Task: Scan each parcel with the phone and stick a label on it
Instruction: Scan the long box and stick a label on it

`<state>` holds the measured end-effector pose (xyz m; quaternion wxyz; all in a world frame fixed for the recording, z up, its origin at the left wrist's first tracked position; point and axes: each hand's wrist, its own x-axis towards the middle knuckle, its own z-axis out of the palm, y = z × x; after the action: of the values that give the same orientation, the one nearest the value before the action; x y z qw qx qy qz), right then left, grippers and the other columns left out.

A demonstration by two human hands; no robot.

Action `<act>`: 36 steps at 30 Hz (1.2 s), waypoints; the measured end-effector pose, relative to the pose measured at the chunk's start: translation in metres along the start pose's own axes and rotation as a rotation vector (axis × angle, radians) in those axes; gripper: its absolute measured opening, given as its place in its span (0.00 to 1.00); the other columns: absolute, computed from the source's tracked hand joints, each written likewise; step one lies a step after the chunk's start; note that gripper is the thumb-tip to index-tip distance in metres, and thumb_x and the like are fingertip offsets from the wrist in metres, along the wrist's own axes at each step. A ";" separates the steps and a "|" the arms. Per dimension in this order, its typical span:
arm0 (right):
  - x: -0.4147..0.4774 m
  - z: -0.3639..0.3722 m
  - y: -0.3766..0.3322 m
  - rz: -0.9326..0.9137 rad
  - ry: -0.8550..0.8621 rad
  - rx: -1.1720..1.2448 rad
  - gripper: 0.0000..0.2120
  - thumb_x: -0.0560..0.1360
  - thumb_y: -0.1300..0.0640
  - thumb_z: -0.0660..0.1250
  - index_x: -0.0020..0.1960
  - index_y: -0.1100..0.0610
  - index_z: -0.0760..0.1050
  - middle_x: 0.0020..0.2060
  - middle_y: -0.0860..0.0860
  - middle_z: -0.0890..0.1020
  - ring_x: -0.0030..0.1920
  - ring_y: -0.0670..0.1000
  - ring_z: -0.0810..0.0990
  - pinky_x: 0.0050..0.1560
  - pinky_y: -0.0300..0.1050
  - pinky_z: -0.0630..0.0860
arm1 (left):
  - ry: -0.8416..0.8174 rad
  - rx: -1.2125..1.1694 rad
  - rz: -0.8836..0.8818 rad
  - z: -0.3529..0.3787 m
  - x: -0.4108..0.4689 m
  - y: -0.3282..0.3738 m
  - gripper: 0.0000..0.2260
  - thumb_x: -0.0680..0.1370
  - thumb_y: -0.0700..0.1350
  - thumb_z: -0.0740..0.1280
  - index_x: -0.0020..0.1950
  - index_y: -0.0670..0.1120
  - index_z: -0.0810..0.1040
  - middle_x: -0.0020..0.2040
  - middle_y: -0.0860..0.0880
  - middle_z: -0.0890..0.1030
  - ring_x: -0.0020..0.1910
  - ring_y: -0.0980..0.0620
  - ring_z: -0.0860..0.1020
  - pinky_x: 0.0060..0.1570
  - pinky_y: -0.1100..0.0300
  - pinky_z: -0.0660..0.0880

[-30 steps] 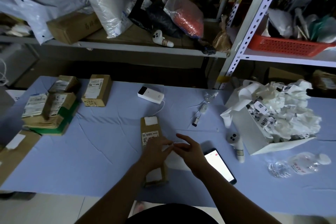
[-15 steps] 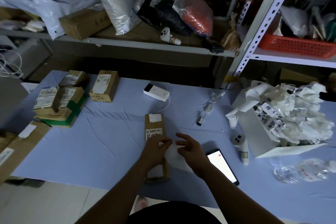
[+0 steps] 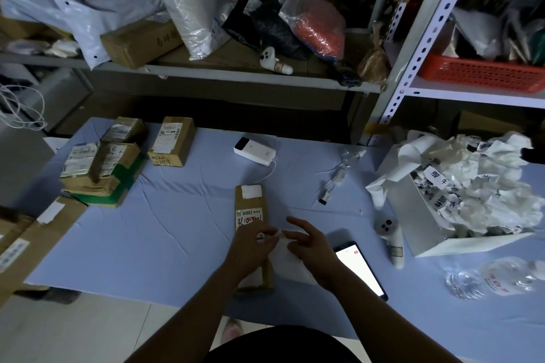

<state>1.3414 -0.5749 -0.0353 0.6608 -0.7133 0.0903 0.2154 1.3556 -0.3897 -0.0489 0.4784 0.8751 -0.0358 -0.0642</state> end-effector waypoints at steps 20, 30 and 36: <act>-0.010 -0.016 0.022 0.098 0.395 -0.364 0.25 0.74 0.71 0.68 0.68 0.54 0.74 0.61 0.54 0.78 0.60 0.55 0.78 0.56 0.46 0.79 | 0.416 0.119 -0.081 0.010 -0.007 0.027 0.05 0.80 0.42 0.68 0.53 0.43 0.83 0.49 0.46 0.84 0.47 0.47 0.81 0.47 0.50 0.81; 0.003 0.017 -0.012 -0.020 0.212 0.215 0.15 0.78 0.48 0.72 0.62 0.49 0.73 0.48 0.51 0.86 0.44 0.49 0.87 0.43 0.40 0.82 | 0.520 0.630 0.429 0.009 -0.021 0.034 0.12 0.65 0.42 0.82 0.43 0.42 0.85 0.42 0.44 0.84 0.40 0.44 0.83 0.42 0.53 0.78; 0.015 0.019 -0.006 -0.034 0.253 0.318 0.18 0.75 0.64 0.73 0.63 0.53 0.76 0.45 0.52 0.87 0.44 0.48 0.87 0.41 0.38 0.82 | 0.351 0.612 0.288 0.000 -0.035 0.022 0.24 0.67 0.56 0.79 0.58 0.45 0.83 0.55 0.47 0.84 0.51 0.46 0.82 0.51 0.51 0.76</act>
<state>1.3535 -0.5534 -0.0373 0.7519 -0.6228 0.1934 0.0962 1.3213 -0.3967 -0.0278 0.1979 0.9612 -0.0933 0.1682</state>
